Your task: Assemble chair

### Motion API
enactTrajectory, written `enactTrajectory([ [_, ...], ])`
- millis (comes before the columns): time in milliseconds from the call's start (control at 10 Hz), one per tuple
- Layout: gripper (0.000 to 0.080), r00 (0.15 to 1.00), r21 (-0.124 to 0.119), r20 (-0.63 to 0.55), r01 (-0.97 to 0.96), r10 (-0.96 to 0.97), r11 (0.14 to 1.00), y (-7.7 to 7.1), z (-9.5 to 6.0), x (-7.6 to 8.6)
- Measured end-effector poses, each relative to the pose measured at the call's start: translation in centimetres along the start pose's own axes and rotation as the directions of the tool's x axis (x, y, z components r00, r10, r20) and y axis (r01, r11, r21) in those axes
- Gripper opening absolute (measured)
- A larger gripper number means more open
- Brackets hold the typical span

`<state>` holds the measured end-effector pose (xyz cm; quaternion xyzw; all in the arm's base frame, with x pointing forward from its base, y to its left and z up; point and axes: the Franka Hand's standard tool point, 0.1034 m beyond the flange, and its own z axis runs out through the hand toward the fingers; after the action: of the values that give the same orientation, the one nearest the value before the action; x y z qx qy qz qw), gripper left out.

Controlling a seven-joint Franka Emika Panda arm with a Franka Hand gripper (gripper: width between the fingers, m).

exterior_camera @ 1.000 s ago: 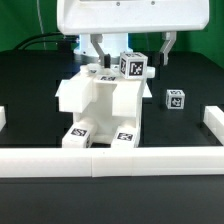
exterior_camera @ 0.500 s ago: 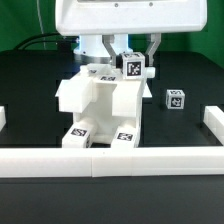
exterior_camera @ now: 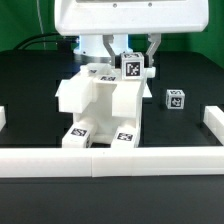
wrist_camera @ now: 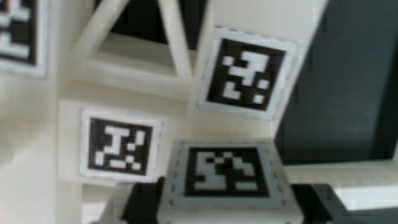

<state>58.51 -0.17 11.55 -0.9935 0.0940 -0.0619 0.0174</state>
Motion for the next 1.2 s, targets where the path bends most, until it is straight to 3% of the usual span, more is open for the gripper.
enactTrajectory([
  [400, 0.0282, 0.966, 0.002, -0.005, -0.259, 0.259, 0.966, -0.50, 0.04, -0.01],
  [900, 0.0282, 0.834, 0.019, 0.005, -0.551, 0.551, 0.834, -0.77, 0.04, -0.06],
  [1200, 0.0282, 0.642, 0.026, 0.023, -0.766, 0.766, 0.642, -0.80, 0.04, -0.07],
])
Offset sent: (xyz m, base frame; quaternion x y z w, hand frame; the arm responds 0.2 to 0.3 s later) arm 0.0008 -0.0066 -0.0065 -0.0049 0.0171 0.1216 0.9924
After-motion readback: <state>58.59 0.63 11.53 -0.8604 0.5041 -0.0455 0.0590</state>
